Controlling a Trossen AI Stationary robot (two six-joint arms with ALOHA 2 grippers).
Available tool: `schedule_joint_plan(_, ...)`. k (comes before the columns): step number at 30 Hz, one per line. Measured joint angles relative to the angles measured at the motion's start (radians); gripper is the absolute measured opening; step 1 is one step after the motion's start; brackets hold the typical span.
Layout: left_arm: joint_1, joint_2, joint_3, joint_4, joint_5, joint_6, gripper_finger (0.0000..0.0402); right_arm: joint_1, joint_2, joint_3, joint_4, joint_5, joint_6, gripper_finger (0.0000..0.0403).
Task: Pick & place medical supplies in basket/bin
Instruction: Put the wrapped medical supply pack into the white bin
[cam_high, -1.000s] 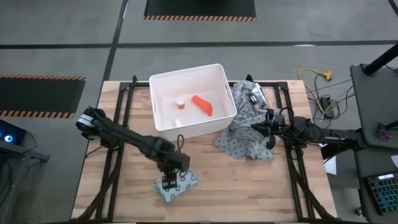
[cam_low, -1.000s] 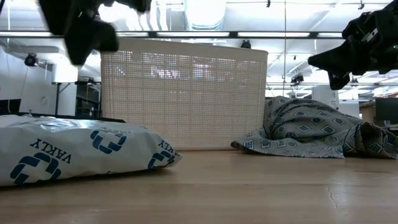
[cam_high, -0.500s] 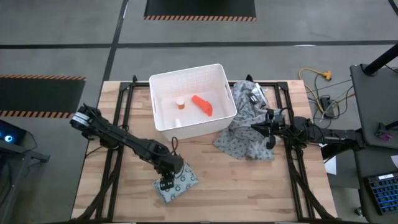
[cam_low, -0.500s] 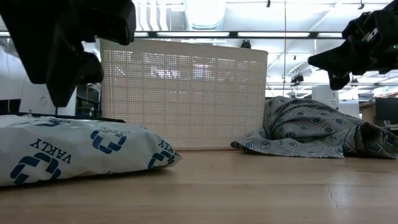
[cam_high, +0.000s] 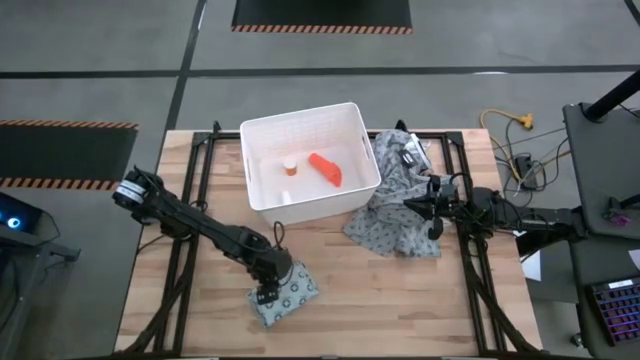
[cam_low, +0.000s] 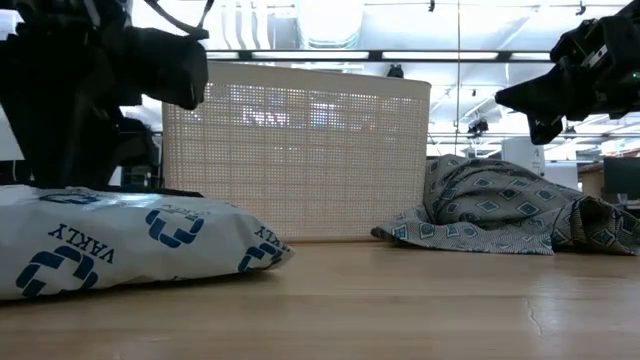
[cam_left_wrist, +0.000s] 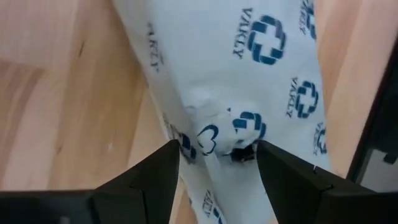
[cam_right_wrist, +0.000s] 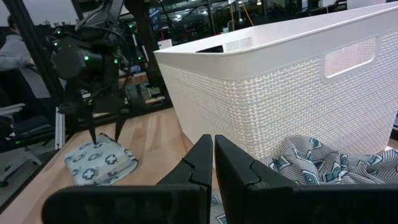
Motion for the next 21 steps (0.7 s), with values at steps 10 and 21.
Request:
schedule_joint_plan(10, 0.001, -0.005, -0.095, 0.063, 0.002, -0.08, 0.0198, 0.0, 0.0, 0.0, 0.0, 0.002, -0.002, 0.0011)
schedule_joint_plan(21, 0.001, -0.001, -0.102, 0.115, 0.02, -0.078, 0.0097, 0.0, 0.0, 0.0, 0.0, 0.001, 0.0, 0.0011)
